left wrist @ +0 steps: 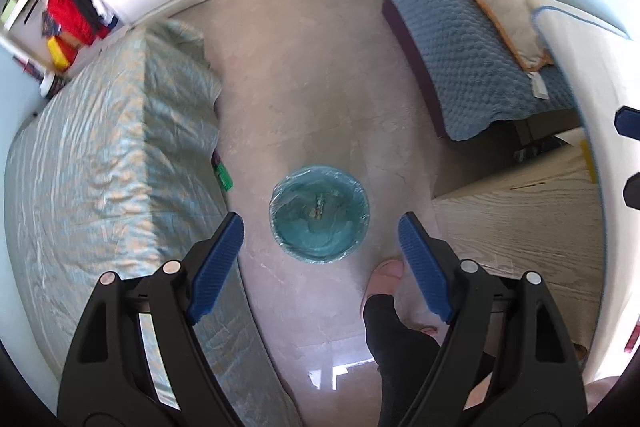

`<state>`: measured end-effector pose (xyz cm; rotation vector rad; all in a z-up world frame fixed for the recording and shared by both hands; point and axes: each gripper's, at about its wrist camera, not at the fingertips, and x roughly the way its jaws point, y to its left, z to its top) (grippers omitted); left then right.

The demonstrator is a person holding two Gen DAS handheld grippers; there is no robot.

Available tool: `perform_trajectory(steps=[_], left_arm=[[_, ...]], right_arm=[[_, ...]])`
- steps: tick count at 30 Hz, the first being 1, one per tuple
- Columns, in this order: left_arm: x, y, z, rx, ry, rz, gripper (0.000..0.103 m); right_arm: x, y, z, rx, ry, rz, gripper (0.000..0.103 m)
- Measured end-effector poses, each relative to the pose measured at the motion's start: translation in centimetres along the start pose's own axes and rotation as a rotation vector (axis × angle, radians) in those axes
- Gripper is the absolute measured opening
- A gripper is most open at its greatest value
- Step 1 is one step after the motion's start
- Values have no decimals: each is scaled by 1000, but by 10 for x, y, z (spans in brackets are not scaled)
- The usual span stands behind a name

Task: Collect trash
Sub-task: 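Move both open tools back over the table items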

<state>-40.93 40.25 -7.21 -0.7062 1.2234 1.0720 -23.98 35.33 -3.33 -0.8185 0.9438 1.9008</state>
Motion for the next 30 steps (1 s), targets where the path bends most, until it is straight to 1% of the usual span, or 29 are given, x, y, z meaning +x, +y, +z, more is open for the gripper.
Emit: perform_trajectory(steps=[2, 3, 4, 7, 12, 17, 21, 23, 30], left_arm=[[-9, -15, 1, 38, -20, -6, 79], [-16, -26, 3, 65, -33, -11, 83], [-21, -35, 4, 89, -45, -16, 85], [-38, -69, 5, 176, -84, -43, 85], [-64, -140, 2, 357, -138, -100, 89], [-85, -211, -8, 543, -171, -163, 89], [-101, -270, -30, 702, -195, -209, 90], [-108, -293, -41, 764, -200, -234, 90], [-131, -383, -100, 1007, -221, -308, 90]], right_arm=[[-14, -7, -10, 32, -34, -20, 57], [-23, -11, -17, 56, -50, -31, 60], [-31, -15, -24, 79, -65, -41, 61], [-59, -26, -49, 152, -112, -87, 66], [-110, -40, -106, 281, -205, -189, 71], [-162, -47, -175, 423, -287, -308, 74], [-199, -46, -232, 532, -328, -402, 76], [-216, -43, -265, 591, -350, -449, 77], [-261, -36, -374, 792, -387, -587, 77]])
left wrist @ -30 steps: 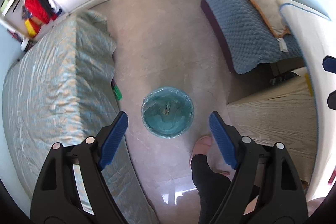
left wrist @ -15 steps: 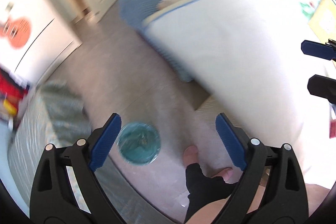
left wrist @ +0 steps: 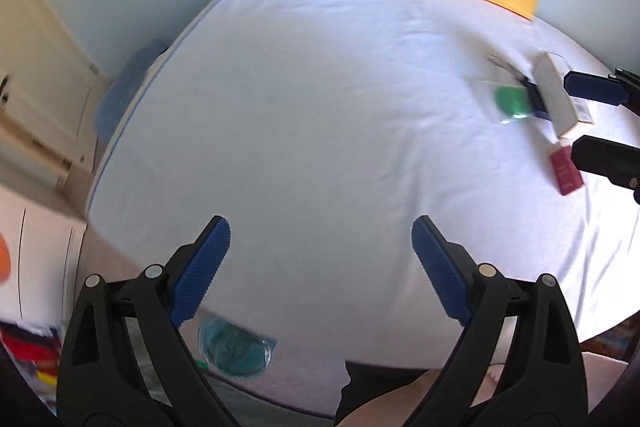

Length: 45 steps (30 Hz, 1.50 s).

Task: Collect trash
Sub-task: 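Move both open tools back over the table items, then grasp the green bagged item with left tool while right tool grasps white-gold box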

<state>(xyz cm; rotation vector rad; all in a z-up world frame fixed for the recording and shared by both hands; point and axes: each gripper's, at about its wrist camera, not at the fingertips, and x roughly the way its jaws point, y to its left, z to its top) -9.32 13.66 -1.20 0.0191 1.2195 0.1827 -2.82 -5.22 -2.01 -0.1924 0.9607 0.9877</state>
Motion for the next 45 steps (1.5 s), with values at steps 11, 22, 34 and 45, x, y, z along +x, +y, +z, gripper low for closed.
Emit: perform_trajectory(steps=[11, 22, 34, 45], left_arm=[[16, -130, 48, 263, -1, -105, 90], [53, -177, 91, 370, 34, -124, 90], [95, -191, 113, 483, 87, -140, 90], [131, -213, 124, 641, 114, -193, 90]], right_arm=[[-64, -94, -73, 230, -29, -182, 77], [-62, -132, -85, 339, -23, -215, 77], [-22, -148, -71, 356, 34, -175, 77], [21, -161, -68, 401, 125, -172, 71]])
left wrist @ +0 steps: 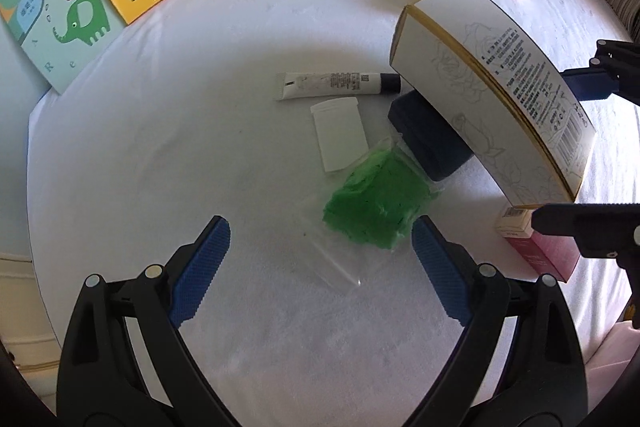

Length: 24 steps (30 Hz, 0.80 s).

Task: Collect trash
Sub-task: 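Grasp the green bagged item with left tool while right tool grasps white-gold box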

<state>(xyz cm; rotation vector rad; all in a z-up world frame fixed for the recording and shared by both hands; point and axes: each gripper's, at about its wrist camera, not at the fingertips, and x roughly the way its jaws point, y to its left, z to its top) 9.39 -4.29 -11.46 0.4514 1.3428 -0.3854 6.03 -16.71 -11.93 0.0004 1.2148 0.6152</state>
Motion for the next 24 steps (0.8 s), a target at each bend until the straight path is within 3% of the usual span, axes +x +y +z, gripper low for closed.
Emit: perform_trajectory(steps=[3, 5, 8, 9, 10, 13, 16, 24], left_arm=[[11, -4, 4, 45, 4, -49, 87], [14, -7, 6, 65, -3, -90, 79], [11, -8, 9, 77, -27, -126, 62], [9, -9, 10, 82, -34, -131, 45], [8, -9, 11, 82, -35, -134, 37], [3, -9, 11, 63, -27, -150, 22], [-9, -11, 9, 58, -49, -133, 16], [-53, -6, 2, 6, -126, -98, 16]], right_arm=[[7, -5, 1, 19, 20, -8, 61], [4, -8, 2, 20, 14, -20, 58], [-3, -15, 5, 38, 3, -15, 54], [-5, -18, 5, 42, 1, -17, 52], [-7, -20, 5, 46, -4, -21, 52], [-13, -25, 7, 63, -22, -21, 51], [-19, -26, 7, 64, -41, -20, 50], [-38, -8, 6, 17, -92, -9, 50]])
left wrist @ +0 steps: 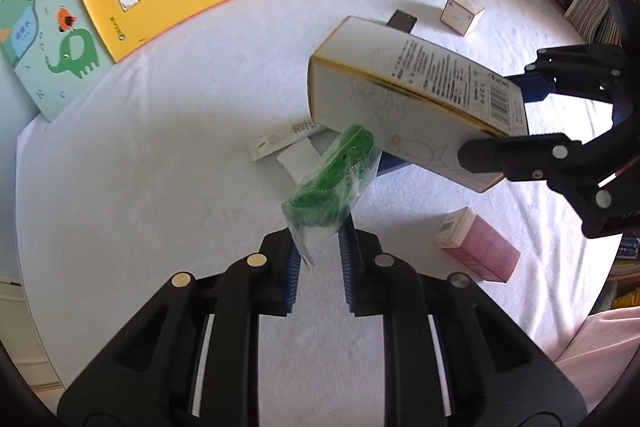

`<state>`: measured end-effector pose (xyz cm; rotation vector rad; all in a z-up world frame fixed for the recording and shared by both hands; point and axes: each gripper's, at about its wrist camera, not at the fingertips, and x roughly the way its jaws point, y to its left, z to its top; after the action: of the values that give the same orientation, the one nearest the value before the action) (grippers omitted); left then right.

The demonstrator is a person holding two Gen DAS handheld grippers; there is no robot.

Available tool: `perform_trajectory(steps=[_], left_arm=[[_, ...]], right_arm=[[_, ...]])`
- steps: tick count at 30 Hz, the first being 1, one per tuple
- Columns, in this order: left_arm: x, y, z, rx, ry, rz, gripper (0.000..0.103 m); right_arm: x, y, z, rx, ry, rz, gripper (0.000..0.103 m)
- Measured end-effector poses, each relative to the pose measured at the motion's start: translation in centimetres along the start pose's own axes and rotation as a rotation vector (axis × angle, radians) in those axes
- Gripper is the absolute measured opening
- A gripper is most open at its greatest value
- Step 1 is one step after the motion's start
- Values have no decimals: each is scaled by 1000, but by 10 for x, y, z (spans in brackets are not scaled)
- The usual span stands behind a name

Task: Collect trash
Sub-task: 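Grasp the green bagged item with left tool while right tool grasps white-gold box, then carry the green bag and white-gold box over the teal bin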

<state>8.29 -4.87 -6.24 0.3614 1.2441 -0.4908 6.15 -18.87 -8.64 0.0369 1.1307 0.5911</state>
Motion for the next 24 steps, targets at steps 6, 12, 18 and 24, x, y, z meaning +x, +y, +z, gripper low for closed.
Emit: perform_trajectory(steps=[6, 12, 18, 24], left_arm=[[-28, 2, -14, -50, -41, 40, 16], [-55, 13, -37, -131, -76, 96, 16], [-79, 25, -71, -239, -86, 162, 16], [-100, 36, -111, -337, -82, 220, 16]], right_arm=[[-18, 17, 6, -50, -40, 10, 50], [-26, 41, 10, -122, -63, 31, 50], [-25, 72, 10, -227, -82, 64, 50], [-22, 109, 10, -297, -83, 152, 50]])
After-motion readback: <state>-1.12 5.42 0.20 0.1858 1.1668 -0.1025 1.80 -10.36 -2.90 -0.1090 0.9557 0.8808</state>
